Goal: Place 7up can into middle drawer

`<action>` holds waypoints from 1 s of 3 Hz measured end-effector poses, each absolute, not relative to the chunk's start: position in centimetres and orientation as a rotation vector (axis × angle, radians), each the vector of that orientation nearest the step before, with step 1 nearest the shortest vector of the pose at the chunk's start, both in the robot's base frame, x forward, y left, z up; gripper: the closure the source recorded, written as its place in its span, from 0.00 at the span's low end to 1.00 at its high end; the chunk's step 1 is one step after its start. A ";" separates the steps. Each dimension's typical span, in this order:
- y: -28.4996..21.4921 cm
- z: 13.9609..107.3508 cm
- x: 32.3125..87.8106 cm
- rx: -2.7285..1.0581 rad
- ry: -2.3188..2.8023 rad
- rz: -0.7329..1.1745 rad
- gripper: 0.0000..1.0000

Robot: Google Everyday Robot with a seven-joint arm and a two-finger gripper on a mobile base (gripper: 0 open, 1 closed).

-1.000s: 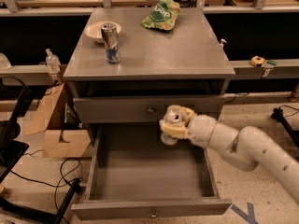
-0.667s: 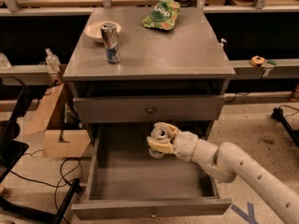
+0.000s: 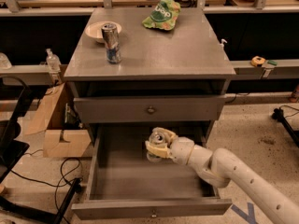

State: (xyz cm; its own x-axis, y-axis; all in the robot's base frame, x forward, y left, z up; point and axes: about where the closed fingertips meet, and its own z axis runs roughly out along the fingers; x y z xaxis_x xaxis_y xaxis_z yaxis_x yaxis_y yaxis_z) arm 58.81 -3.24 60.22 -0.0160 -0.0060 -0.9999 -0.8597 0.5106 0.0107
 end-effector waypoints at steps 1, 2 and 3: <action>-1.9 55.4 58.9 -0.750 1.456 0.863 1.00; 0.2 51.4 58.9 -0.822 1.462 0.870 1.00; 2.8 48.4 58.7 -0.928 1.464 0.866 1.00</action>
Offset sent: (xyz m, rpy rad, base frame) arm 0.0012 0.0601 -0.1405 -0.0651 0.0449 0.1084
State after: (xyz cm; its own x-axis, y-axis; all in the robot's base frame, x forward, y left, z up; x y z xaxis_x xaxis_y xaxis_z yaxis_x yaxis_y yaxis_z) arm 58.65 2.82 48.44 -0.0465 -0.0746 -0.9961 -0.9088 0.4170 0.0112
